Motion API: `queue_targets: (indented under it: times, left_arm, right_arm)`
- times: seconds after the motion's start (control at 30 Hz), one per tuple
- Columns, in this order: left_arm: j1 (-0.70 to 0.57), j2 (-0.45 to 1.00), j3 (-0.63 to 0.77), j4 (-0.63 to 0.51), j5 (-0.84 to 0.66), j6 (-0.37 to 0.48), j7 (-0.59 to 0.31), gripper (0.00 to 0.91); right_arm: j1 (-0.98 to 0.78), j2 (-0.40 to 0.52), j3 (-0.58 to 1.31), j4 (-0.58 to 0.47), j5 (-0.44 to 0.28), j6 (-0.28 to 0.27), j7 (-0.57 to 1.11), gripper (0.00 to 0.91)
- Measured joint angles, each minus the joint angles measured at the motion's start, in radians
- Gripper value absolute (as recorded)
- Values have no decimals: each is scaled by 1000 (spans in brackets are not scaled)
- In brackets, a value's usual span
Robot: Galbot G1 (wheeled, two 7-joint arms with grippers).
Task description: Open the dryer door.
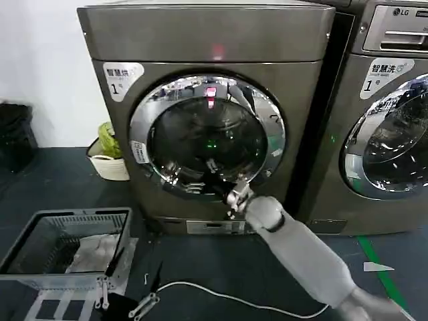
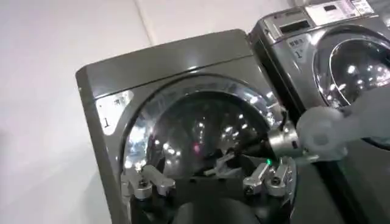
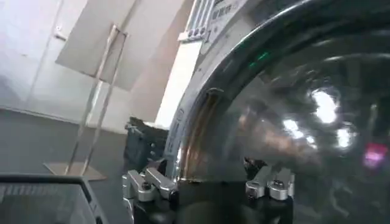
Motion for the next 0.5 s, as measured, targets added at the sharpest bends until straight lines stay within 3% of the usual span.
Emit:
queue_targets:
  times: [0.5]
  left_arm:
    - [-5,-1,-3,0,-3,2,0,907]
  right_arm:
    - [77,129,11,-177,-48,24,-46,907]
